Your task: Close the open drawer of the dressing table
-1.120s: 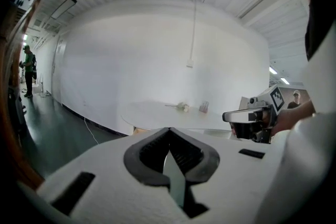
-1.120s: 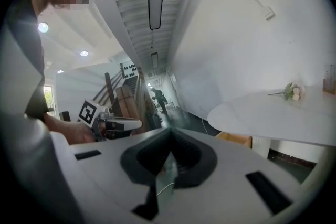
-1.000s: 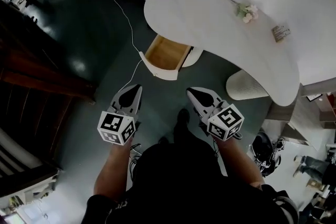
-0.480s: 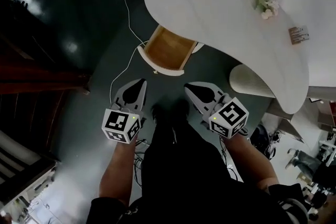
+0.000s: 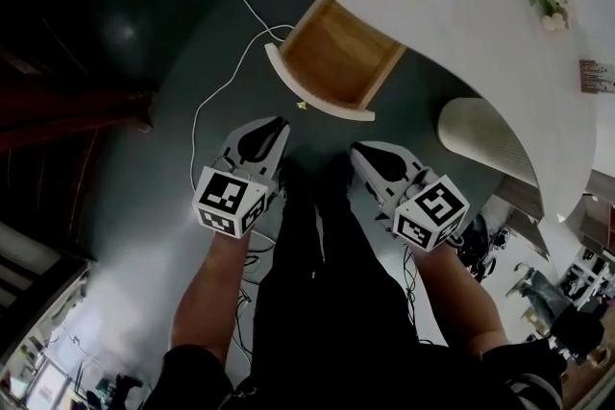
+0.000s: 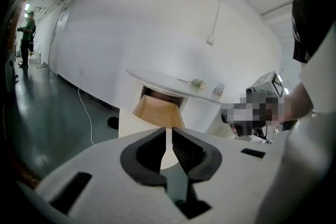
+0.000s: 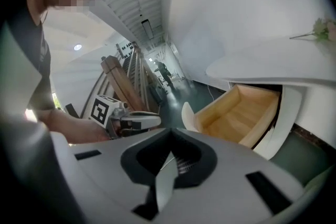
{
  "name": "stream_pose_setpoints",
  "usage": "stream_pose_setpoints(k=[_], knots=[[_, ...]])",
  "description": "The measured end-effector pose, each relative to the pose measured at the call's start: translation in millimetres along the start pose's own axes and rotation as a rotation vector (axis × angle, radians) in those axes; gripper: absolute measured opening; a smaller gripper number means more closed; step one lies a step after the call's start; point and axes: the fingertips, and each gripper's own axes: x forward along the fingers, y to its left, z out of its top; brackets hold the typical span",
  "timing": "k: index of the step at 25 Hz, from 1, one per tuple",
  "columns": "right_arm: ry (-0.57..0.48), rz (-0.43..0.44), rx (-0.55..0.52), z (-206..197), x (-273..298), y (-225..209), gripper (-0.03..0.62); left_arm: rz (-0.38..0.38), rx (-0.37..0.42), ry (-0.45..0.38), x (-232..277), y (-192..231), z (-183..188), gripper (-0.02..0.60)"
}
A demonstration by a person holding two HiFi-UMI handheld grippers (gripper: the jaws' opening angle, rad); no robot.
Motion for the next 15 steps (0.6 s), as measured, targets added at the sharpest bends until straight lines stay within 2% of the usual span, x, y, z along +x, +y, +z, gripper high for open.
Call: stream_pose_setpoints(k=[9,15], knots=[[0.021,0.001,0.034,-66,41,-26,0.006,-0.012,-0.021,0.084,60,27,-79,0.108],[0.000,-0.013,0.060,-92,57,-42,0.006,-0.021,-0.004,0.110,91,41,-113,0.121]])
